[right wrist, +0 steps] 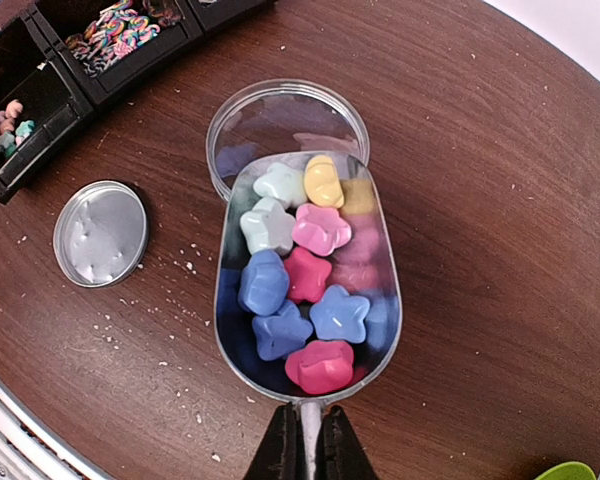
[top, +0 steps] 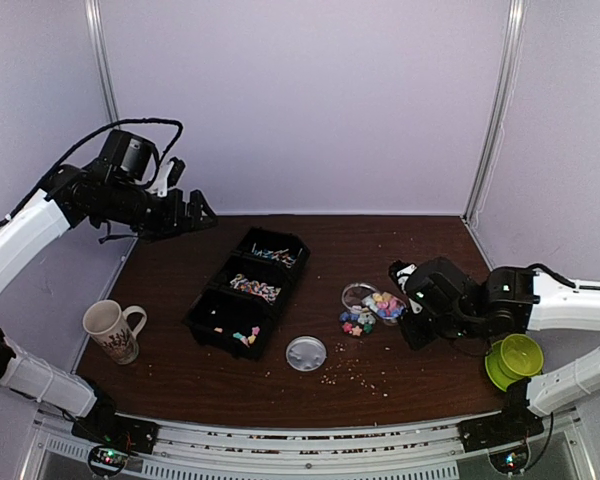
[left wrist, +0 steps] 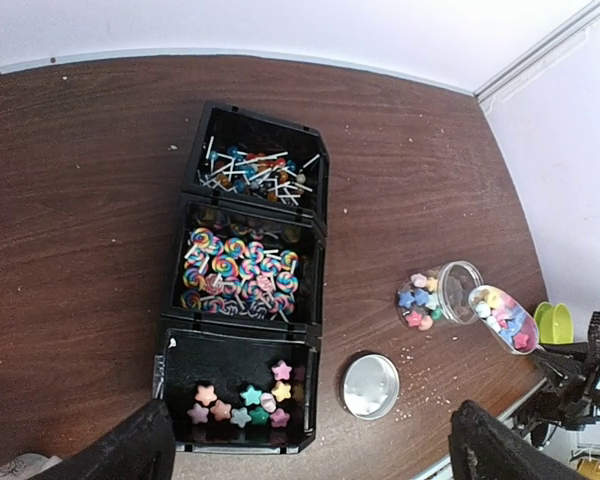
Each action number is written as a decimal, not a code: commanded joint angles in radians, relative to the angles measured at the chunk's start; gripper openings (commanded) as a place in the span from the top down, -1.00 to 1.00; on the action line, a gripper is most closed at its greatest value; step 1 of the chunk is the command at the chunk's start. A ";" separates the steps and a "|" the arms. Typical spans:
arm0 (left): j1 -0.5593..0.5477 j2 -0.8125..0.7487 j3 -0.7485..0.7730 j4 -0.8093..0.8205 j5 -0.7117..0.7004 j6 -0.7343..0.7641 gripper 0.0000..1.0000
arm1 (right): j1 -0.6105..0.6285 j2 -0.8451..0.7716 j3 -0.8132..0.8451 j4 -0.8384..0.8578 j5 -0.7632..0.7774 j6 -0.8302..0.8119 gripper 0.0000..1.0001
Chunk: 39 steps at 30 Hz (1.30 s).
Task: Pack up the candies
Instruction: Place the fake candies in the packing box.
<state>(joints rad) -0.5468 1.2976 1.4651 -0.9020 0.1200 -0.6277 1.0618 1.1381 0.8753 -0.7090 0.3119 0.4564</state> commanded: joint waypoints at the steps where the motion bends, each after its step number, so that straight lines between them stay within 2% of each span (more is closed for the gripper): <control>1: -0.029 -0.011 0.057 -0.009 0.003 -0.016 -0.96 | 0.002 0.002 0.032 -0.004 0.003 0.012 1.00; 10: -0.035 0.002 0.052 -0.006 0.037 -0.017 -0.96 | 0.001 0.003 0.034 -0.024 -0.001 0.013 1.00; 19: -0.035 -0.049 0.023 -0.004 -0.070 0.011 -0.96 | 0.002 -0.022 0.051 -0.041 0.012 -0.001 1.00; 27: -0.022 -0.018 -0.050 -0.015 -0.130 0.042 -0.96 | 0.002 0.003 0.084 -0.068 0.017 -0.016 1.00; 34: 0.048 -0.026 -0.151 0.066 -0.056 0.078 -0.96 | 0.001 0.024 0.124 -0.110 0.005 -0.039 1.00; 39: 0.070 -0.006 -0.185 0.094 -0.053 0.114 -0.96 | 0.002 0.066 0.184 -0.173 0.000 -0.047 1.00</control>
<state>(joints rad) -0.4927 1.2774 1.3025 -0.8829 0.0441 -0.5591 1.0618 1.1793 0.9951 -0.8330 0.3031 0.4225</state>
